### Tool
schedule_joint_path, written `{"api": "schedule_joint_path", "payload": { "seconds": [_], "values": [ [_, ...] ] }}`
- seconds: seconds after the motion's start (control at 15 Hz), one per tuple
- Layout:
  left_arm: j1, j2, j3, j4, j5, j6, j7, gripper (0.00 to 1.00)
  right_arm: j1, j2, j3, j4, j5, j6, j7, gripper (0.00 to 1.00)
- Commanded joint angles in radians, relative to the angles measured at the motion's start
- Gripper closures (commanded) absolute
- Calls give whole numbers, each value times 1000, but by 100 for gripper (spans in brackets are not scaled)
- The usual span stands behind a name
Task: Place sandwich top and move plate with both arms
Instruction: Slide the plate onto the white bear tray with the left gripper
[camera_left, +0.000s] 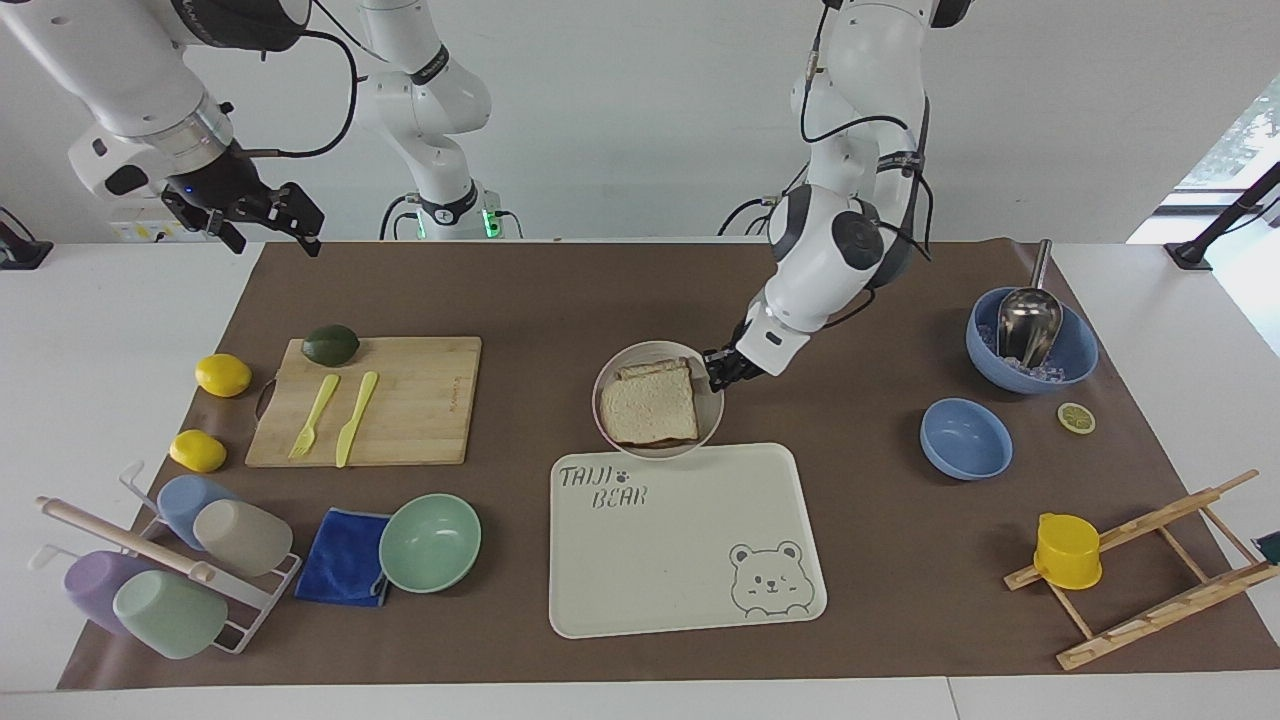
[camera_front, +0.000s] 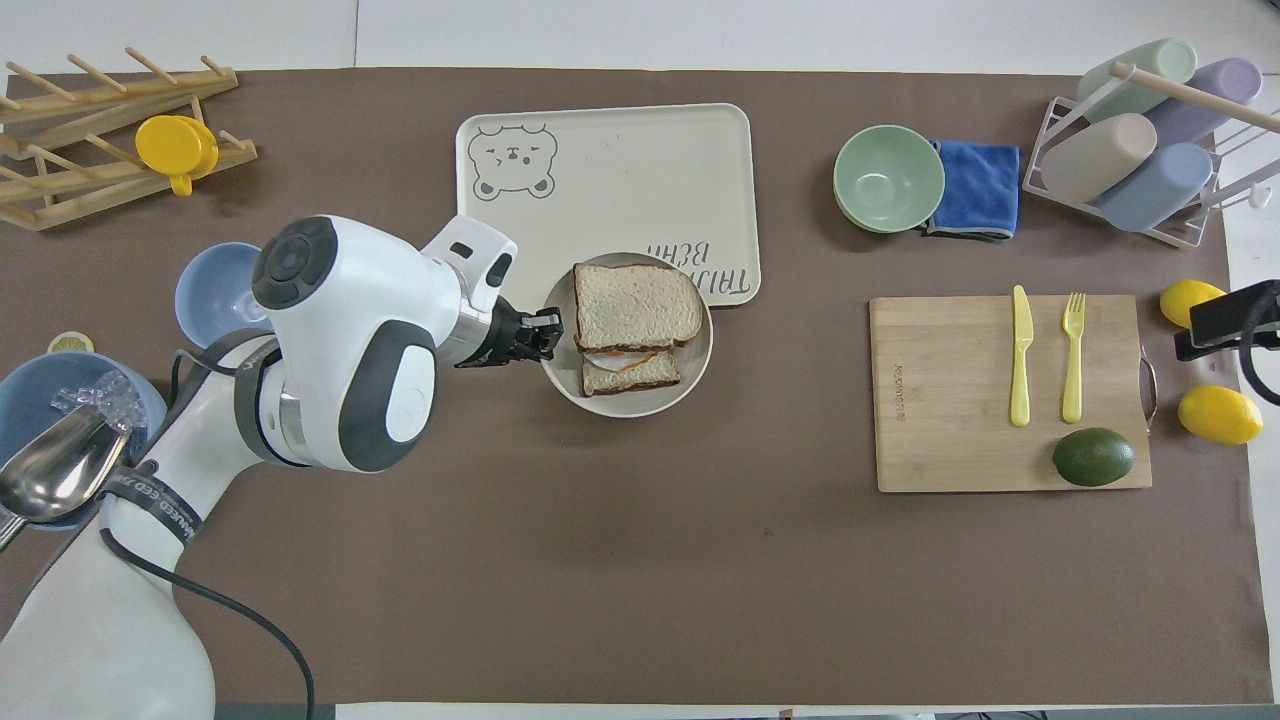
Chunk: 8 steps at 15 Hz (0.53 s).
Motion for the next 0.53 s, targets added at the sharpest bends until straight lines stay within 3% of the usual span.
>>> {"api": "schedule_joint_path", "payload": {
  "seconds": [0.0, 0.27, 0.47],
  "values": [
    [65, 84, 1, 190, -18, -122, 9, 100, -6, -10, 7, -5, 3, 9, -27, 0],
    [95, 275, 2, 428, -26, -185, -1, 100, 4, -10, 9, -1, 0, 7, -27, 0],
    [104, 360, 4, 519, -36, -167, -4, 100, 2, -10, 9, -1, 0, 9, -27, 0]
  ]
}}
